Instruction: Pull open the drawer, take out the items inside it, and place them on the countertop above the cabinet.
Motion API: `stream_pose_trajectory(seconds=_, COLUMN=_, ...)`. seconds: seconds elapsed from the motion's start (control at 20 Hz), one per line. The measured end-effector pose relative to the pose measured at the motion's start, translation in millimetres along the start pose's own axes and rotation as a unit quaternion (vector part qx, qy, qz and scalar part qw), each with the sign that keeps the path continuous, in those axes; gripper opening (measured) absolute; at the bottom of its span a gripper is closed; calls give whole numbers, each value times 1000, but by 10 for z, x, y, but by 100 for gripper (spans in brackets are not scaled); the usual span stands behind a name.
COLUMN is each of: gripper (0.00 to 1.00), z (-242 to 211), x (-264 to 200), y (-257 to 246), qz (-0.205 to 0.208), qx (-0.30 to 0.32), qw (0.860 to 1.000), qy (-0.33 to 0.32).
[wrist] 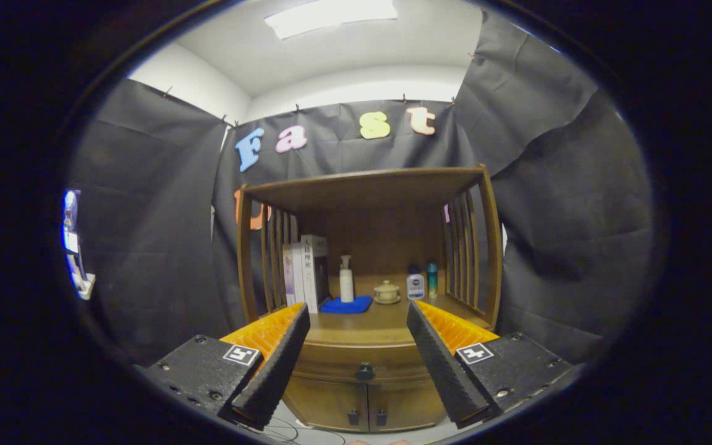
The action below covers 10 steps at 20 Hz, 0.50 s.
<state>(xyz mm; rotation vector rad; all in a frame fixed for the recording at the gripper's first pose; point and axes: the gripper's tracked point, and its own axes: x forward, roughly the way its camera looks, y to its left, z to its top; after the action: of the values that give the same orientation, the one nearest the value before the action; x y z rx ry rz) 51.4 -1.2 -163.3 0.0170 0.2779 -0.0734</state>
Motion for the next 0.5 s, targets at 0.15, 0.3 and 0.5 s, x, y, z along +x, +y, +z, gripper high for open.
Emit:
stream_pose_trajectory(seconds=0.15, gripper=100, z=-233, x=167, y=29, qz=4, qx=0, qw=1000, qy=13)
stream_pose_trajectory(seconds=0.3, gripper=100, z=-526, x=385, y=33, qz=9, qx=-1, qw=1000, qy=20)
stream_pose_trajectory(seconds=0.5, gripper=100, z=-888, x=689, y=0, qz=11, qx=-1, qw=999, qy=32)
